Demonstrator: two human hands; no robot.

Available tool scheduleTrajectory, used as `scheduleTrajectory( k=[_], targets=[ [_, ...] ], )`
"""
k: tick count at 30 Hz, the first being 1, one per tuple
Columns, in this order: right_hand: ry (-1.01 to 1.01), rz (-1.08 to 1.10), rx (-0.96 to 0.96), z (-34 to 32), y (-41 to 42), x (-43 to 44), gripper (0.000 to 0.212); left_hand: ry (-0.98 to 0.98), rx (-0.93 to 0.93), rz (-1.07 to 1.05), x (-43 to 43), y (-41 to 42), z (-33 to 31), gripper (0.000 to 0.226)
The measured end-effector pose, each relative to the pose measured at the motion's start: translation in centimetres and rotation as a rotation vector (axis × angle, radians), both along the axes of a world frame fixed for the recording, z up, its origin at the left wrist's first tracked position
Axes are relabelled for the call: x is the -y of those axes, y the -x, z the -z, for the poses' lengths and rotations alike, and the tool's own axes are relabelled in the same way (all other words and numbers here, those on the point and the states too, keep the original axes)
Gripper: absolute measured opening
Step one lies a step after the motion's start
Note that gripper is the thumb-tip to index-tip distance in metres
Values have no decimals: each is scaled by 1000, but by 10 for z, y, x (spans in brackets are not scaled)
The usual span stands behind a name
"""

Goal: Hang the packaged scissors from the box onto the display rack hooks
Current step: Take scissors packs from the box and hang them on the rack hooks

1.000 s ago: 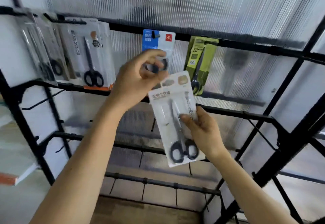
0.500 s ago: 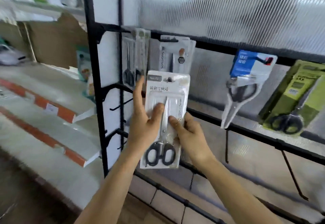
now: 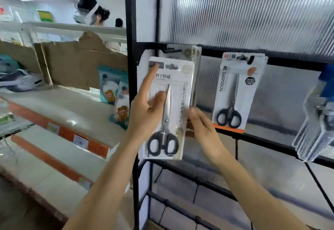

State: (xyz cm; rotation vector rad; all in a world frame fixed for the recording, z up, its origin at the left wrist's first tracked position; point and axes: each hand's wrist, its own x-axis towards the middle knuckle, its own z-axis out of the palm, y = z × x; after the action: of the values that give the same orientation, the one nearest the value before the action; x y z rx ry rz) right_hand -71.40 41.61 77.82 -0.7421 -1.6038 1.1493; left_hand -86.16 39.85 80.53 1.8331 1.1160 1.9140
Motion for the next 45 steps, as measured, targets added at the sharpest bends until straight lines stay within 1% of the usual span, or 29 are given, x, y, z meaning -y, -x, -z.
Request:
scheduleTrajectory(
  k=[2,3,6,10,13,21,24,35,39,42,45],
  targets=[
    [61,67,-10,2,-5,-9,39,-19,16,26,-7,8,-11,51],
    [85,105,0,3,-7,-15,40,-29,22,33,-9,11,-15,50],
    [188,208,4,5,-10,-27,29,-40,50,53,-17,19,-22,50],
    [249,227,-3,13,-5,-32,26,-38,48,39,-26,23,-26,53],
    [250,226,13,17,0,-33,26,-21,38,40,-30,24,-27,54],
    [287,254,46,18,10,-36,23,43,90,76,-25,29,-33,56],
    [290,253,49,20,9,-34,23,78,159,124,-25,35,-33,58],
    [295,241,87,22,2,-30,24,224,247,308,-23,40,-45,58],
    [286,233,116,25,2,-31,24,268,248,296,-24,39,-49,55],
    [281,237,134,27,2,-32,24,257,250,269,-25,40,-48,55],
    [278,229,144,29,2,-33,24,195,249,287,-22,40,-46,56]
  ],
)
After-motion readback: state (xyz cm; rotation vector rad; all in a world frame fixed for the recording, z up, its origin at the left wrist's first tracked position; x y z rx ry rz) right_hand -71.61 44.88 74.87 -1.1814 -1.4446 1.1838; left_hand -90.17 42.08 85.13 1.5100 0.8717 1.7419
